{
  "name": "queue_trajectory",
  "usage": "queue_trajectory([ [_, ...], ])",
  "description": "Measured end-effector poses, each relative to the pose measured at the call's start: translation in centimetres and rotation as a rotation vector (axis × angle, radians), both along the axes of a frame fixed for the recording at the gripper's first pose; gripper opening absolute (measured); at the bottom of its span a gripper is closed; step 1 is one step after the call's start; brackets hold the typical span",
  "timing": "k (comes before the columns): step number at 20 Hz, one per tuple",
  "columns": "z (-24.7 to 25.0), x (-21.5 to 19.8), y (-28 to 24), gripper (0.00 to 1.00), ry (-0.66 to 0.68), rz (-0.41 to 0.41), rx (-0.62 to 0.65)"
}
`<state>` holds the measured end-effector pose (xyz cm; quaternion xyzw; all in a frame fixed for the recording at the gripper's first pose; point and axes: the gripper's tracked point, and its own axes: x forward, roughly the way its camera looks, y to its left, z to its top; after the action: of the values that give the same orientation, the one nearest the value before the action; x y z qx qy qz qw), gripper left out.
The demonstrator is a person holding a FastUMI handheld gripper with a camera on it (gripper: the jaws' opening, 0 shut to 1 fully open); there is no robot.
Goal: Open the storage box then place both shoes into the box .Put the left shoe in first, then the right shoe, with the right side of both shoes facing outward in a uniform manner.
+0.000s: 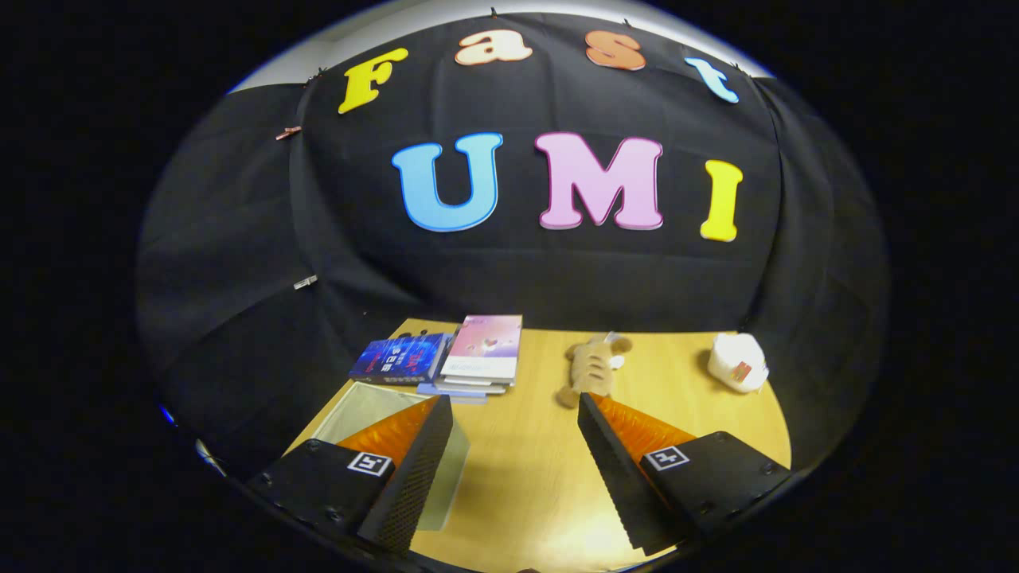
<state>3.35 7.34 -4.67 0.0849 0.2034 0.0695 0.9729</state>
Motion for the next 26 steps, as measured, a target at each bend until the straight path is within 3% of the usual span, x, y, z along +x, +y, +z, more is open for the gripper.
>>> queue_trajectory([
  [6, 5.5, -1.0, -4.6, 0.98, -0.163, -0.061, -0.048],
  [14, 9.9, -4.1, -6.9, 0.96, -0.361, -0.127, -0.131],
  [26, 8.4, -4.5, -7.2, 0.98, -0.314, -0.121, -0.14],
])
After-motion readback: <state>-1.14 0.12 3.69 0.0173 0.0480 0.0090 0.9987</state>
